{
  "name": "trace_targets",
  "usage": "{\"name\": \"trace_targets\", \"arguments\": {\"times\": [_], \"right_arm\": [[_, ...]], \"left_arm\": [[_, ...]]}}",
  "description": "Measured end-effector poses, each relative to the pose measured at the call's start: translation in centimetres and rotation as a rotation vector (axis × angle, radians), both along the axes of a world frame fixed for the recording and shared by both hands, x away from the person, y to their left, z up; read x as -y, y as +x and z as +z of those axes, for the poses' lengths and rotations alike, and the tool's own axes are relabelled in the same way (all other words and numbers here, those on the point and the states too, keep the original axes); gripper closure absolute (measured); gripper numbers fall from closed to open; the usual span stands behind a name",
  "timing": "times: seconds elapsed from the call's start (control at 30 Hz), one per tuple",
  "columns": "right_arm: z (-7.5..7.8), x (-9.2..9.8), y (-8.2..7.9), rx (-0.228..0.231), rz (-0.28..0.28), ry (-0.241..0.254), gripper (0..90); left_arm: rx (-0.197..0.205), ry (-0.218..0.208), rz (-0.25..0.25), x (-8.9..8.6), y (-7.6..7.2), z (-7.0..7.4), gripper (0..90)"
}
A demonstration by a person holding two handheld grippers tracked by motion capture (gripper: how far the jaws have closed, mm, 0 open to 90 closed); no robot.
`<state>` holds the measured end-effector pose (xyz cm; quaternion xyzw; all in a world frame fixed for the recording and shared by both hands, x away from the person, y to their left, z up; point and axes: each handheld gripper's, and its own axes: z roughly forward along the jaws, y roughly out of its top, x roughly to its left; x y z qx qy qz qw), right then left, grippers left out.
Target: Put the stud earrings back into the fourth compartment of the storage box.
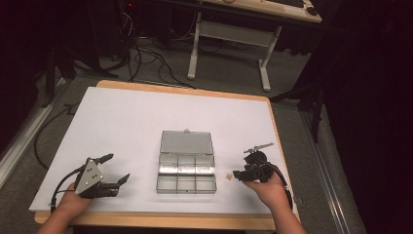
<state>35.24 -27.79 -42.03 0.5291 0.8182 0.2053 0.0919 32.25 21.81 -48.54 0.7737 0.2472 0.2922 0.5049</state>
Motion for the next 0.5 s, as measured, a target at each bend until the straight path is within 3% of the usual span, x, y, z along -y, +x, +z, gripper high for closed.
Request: {"name": "trace_targets", "arguments": {"times": [0.23, 0.5], "right_arm": [[0.2, -0.2, 0.3, -0.069, 0.015, -0.047, 47.8], [0.1, -1.4, 0.9, -0.107, 0.058, -0.119, 50.3]], "left_arm": [[-0.004, -0.002, -0.005, 0.0, 0.1, 0.0, 14.9], [-0.013, -0.001, -0.007, 0.0, 0.1, 0.0, 14.9]]}}
